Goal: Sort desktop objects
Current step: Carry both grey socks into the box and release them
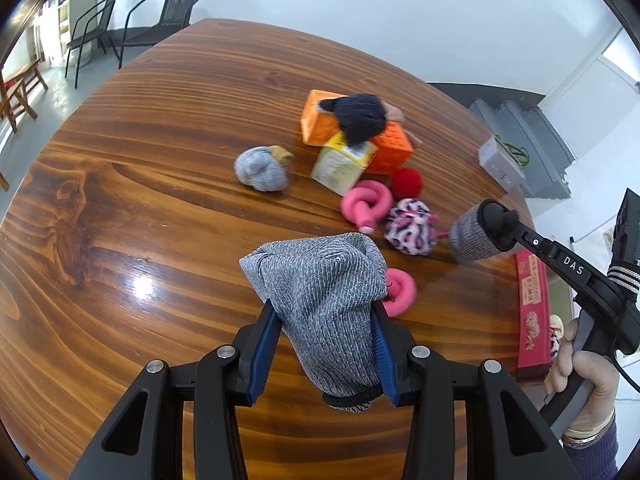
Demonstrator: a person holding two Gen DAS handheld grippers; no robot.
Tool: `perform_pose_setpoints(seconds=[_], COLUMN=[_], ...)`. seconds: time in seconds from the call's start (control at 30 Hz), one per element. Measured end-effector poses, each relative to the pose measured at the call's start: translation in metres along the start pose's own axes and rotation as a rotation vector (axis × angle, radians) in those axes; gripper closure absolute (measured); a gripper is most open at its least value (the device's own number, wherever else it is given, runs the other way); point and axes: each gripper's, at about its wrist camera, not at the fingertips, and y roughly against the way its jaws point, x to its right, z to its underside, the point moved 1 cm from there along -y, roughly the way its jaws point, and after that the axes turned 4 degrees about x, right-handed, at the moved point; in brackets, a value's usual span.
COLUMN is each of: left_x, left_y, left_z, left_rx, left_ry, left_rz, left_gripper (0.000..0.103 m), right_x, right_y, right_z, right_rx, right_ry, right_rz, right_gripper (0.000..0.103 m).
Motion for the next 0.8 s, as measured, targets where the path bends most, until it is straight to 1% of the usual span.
perform_pose_setpoints(seconds=[0.2,0.3,0.43,0.53,0.67,0.8], left_x=[0.027,0.042,0.064,0.082,0.102,0.12], left_y=[0.009,0.01,0.009,0.011,0.012,0.013], left_z=[0.01,0.015,0.023,0.028,0.033,0.039], left_rx=[0.018,0.024,0.027,0.031,0.04,0.045], left_ry=[-0.024,-0.037,-0.058,-0.076,-0.099,-0.114], left_rz=[0.016,0.026,0.043,0.057,0.071,0.079], left_gripper=[0.058,0.058,0.058,0.058,0.058,0.058], right_x=[0.023,0.041,0.077,0.11,0.151,0.185], right_y=[0.045,0.067,0.095,0.111,0.122,0.124], right_z=[-0.001,-0.002,-0.004,-0.005,-0.007,-0.012], right_rx=[0.084,0.125,0.171,0.19,0.203,0.203], right_ry=[-0.038,-0.061,-0.105,-0.145,-0.172,-0.188], right_rz=[0.016,0.039,0.088,0.137,0.208,0.264], right_gripper=[0.101,0.101,0.101,0.101,0.101,0.1])
